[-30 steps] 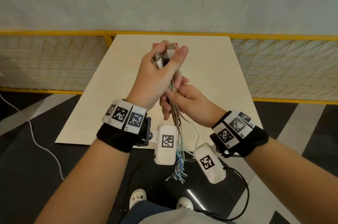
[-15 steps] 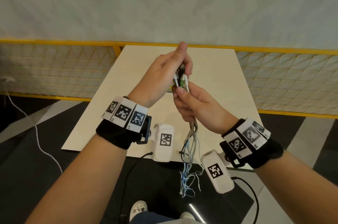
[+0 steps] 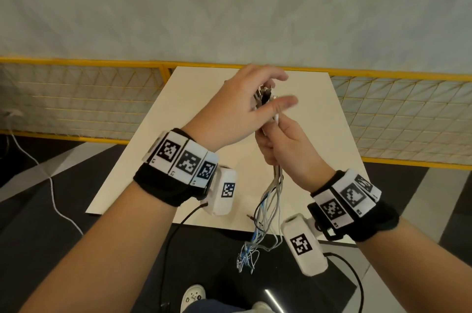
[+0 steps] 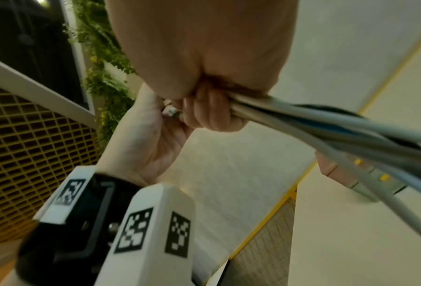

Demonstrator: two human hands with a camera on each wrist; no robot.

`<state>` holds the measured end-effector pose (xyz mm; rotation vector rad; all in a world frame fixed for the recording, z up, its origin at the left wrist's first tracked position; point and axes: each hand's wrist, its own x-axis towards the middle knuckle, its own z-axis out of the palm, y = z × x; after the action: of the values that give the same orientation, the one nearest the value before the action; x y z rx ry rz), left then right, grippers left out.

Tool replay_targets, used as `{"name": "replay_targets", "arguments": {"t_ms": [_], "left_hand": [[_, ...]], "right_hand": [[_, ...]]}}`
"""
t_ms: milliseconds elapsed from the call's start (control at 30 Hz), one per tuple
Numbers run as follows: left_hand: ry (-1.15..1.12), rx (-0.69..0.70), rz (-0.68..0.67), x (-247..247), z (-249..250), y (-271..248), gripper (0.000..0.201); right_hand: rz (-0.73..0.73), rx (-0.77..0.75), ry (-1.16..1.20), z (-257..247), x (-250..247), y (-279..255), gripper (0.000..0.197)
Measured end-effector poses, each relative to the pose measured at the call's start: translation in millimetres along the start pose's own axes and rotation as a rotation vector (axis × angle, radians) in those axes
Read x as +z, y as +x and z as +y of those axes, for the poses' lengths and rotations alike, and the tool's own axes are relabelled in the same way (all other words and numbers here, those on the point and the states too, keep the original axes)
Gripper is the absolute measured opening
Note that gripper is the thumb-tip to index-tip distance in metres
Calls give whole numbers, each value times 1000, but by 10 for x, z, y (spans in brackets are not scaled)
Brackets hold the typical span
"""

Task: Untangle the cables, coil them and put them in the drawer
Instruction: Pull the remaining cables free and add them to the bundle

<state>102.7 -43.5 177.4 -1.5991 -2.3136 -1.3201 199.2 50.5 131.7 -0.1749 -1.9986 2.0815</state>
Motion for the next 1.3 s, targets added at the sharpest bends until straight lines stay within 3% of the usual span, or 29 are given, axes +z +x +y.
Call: {"name": "replay_targets", "arguments": {"t_ms": [67, 233, 300, 400, 467, 567, 667, 767, 833, 867, 933, 1000, 1033, 1100, 1167, 1300], "left_hand": [[52, -1, -5, 6, -11, 64, 14], [57, -21, -105, 5, -64, 135, 28], [48, 24, -156, 21, -77, 141, 38], [51, 108, -161, 38, -136, 141, 35], [49, 127, -114, 62, -167, 143, 31], [17, 100, 5, 56, -158, 172, 31], [-29, 59, 152, 17, -140, 220, 33], [-67, -89, 205, 10, -247, 251, 31], [39, -195, 216, -11, -372, 248, 22], [200, -158, 261, -40, -411, 238, 28], [432, 109, 301, -51, -378, 224, 36], [362, 331, 88, 44, -280, 175, 30], [303, 320, -56, 118, -261, 129, 38], [249, 116, -230, 212, -287, 45, 53], [266, -16, -264, 212, -397, 10, 50], [284, -106, -254, 204, -410, 2, 41]], "right_hand": [[-55, -20, -8, -1, 22, 6, 31], [-168, -64, -127, -40, -56, 45, 29], [-195, -38, -170, -83, -95, 69, 28], [-240, 23, -203, -107, -147, 108, 30], [-279, 48, -118, -92, -188, 133, 33], [-374, 63, 86, -50, -245, 169, 22], [-411, 74, -31, 38, -218, 148, 24], [-311, 103, -145, 97, -176, 128, 29], [-219, 147, -173, 99, -180, 147, 29], [-187, 166, -201, 95, -183, 161, 28], [-169, 197, -268, 86, -172, 183, 29], [-191, 212, -331, 57, -146, 200, 33], [-206, 204, -361, 32, -135, 212, 34], [-241, 187, -394, -34, -134, 240, 32], [-276, 203, -397, -83, -156, 252, 28], [-334, 231, -380, -104, -185, 216, 27]]}}
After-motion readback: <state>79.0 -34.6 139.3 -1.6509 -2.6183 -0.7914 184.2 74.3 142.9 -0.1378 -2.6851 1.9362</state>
